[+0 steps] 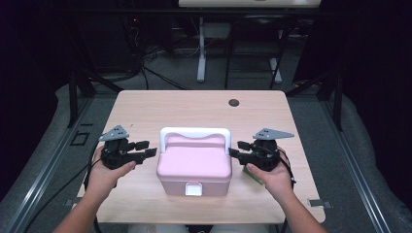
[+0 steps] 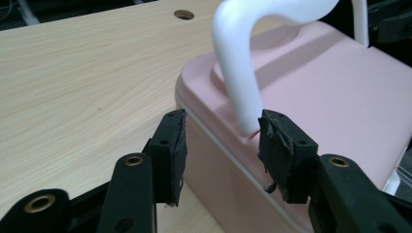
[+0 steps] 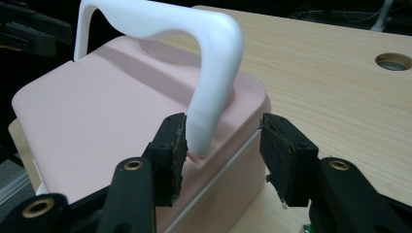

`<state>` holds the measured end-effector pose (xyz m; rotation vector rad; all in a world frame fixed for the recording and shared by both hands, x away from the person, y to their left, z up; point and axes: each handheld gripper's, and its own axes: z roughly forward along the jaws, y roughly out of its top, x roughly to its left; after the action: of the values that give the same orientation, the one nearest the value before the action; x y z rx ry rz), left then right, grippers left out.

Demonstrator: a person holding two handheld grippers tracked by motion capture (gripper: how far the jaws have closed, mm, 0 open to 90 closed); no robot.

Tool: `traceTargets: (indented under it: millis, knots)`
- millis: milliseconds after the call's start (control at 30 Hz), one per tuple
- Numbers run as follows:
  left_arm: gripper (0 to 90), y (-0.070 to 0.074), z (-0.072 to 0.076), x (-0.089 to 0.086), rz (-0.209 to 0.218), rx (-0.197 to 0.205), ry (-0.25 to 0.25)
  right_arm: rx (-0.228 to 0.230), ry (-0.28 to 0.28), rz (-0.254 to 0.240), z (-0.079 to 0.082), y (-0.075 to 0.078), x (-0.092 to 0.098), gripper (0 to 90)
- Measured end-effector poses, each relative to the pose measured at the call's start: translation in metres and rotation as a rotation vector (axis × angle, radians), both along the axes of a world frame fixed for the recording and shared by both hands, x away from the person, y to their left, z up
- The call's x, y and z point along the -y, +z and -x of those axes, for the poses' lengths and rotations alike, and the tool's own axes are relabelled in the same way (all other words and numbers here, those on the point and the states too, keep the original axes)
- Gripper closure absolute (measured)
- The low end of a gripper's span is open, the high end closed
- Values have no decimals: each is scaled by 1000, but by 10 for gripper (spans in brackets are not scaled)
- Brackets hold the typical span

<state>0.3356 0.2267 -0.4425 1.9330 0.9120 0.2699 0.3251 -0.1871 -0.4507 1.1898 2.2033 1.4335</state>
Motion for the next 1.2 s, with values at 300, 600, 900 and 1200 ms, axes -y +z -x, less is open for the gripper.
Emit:
traceTargets:
  millis: [300,600,900,1200]
  knots:
    - [506,-2,-10,19,-17,-17,-35,-26,22,-28,-10,-4,-9,510]
    - [524,-5,-16,29,-4,-21,-60,-26,50,-40,-12,-6,-17,563]
    - [617,1,-3,33,-58,43,-36,63,39,8,2,-2,-23,609]
    - [706,1,-2,34,-56,45,-1,81,-20,22,5,-3,-26,724]
